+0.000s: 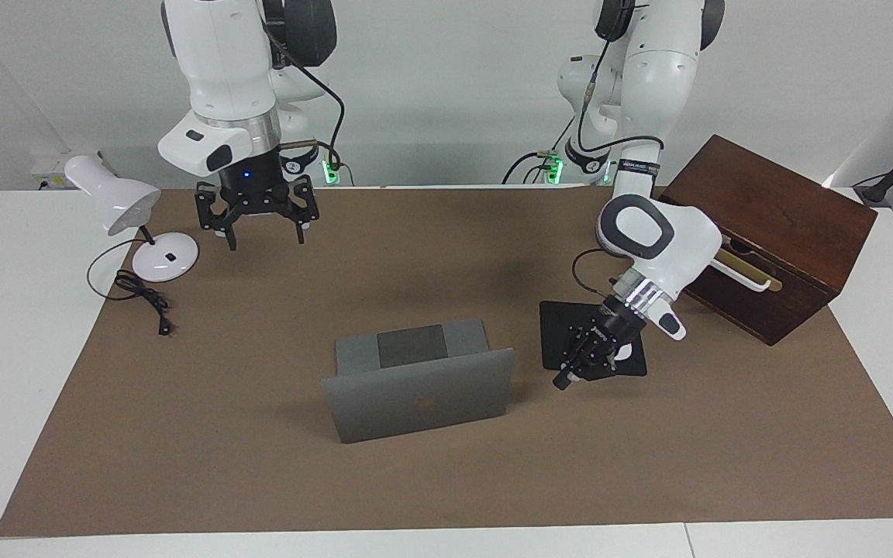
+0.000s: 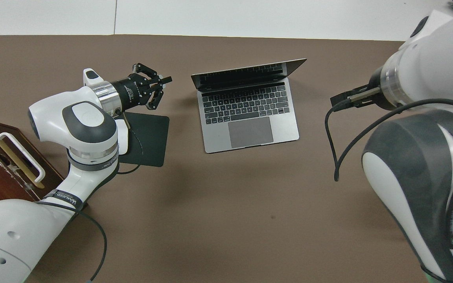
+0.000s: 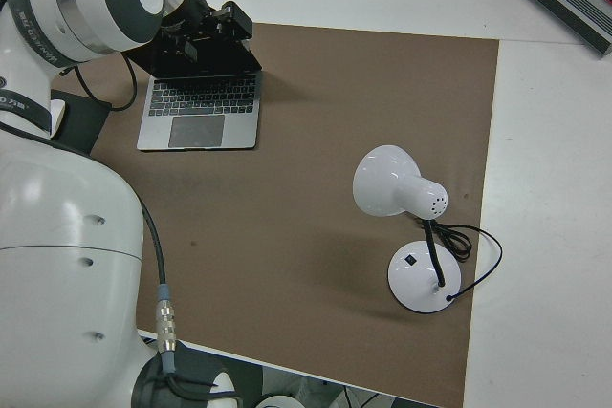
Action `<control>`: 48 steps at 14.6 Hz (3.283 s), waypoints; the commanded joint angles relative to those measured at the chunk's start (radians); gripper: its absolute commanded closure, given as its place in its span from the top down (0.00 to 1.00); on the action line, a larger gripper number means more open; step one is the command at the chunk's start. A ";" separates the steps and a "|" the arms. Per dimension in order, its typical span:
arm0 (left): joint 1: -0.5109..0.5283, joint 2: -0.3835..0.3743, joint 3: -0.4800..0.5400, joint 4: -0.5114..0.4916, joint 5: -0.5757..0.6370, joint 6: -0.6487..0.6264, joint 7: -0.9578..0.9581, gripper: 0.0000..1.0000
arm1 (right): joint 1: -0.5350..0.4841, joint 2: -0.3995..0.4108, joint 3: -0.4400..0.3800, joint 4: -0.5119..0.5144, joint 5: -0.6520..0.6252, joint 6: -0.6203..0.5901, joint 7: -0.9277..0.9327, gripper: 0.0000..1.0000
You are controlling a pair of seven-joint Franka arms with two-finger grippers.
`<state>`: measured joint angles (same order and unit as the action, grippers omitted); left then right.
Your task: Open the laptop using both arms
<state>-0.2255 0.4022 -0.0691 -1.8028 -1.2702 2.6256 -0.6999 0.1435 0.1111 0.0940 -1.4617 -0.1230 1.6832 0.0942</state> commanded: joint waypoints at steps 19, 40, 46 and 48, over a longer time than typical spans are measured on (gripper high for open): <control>0.198 -0.146 0.109 0.266 1.177 -0.789 0.180 0.00 | -0.208 -0.067 0.009 -0.025 0.109 -0.148 0.045 1.00; 0.158 -0.484 0.170 0.078 1.258 -1.049 0.355 1.00 | -0.268 -0.209 0.018 -0.109 0.141 -0.083 -0.085 1.00; 0.172 -0.499 0.164 0.097 1.246 -1.062 0.492 1.00 | -0.265 -0.254 0.018 -0.242 0.141 0.009 -0.083 1.00; 0.178 -0.496 0.164 0.100 1.212 -1.032 0.513 1.00 | -0.266 -0.251 0.018 -0.261 0.141 0.018 -0.083 1.00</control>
<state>-0.0515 -0.0822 0.0896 -1.6998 -0.0370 1.5620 -0.2278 -0.1040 -0.1078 0.1059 -1.6658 -0.0113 1.6680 0.0353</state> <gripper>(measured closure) 0.000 0.000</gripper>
